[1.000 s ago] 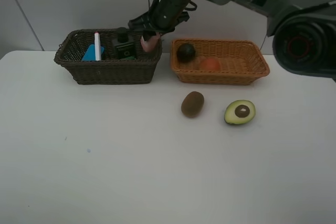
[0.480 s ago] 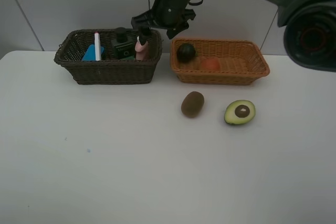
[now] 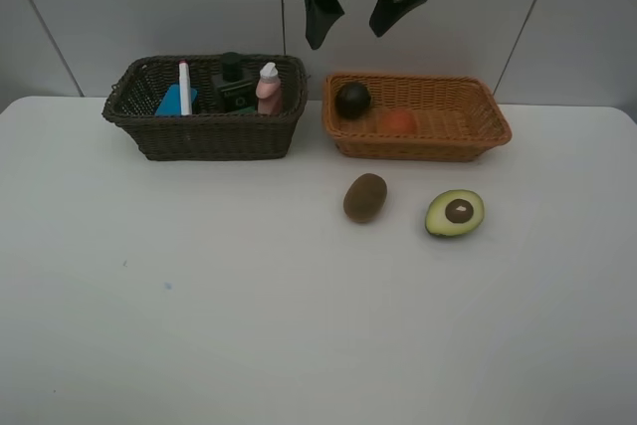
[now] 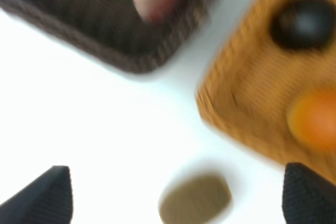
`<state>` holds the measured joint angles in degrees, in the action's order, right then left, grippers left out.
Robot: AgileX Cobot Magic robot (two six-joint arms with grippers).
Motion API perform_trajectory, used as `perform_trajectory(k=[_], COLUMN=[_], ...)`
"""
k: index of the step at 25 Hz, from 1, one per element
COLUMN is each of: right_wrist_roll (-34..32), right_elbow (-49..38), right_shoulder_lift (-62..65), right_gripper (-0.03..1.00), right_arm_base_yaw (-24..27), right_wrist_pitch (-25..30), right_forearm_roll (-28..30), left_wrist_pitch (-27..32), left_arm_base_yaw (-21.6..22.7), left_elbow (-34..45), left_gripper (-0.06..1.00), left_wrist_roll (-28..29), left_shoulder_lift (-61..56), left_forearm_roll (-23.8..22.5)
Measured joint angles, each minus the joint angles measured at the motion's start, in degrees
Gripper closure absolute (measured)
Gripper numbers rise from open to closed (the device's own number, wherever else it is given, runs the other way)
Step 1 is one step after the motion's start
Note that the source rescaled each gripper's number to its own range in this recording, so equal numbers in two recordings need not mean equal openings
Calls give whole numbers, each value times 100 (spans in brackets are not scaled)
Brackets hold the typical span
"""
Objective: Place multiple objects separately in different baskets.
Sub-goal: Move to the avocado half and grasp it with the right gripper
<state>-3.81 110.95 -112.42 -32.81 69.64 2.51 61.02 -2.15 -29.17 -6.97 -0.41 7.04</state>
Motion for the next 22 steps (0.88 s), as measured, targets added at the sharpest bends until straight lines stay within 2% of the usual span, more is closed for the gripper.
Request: perform_trajectory(k=[3,6,11,16,22], right_wrist_roll=[-318,-938,-1745,-2345,-3203], right_elbow=[-1044,-2163,-3389,-4041,-4556], right_shoulder_lift=[639,1186,1520,1520,1520], right_gripper=[-3,-3,-3,-3,-3], right_arm_base_yaw=[136,389,1262,2072,2242], right_wrist_pitch=[-7,21,-63,-702,-1781], right_forearm_roll=[146,256,81,-458,-712], left_wrist_pitch=[0,0,0,0,0], left_arm_base_yaw=[0,0,0,0,0], left_elbow=[0,0,0,0,0], left_gripper=[4,4,4,4,4], left_wrist_roll=[0,0,0,0,0], left_shoulder_lift=[0,0,0,0,0], left_forearm_roll=[0,0,0,0,0])
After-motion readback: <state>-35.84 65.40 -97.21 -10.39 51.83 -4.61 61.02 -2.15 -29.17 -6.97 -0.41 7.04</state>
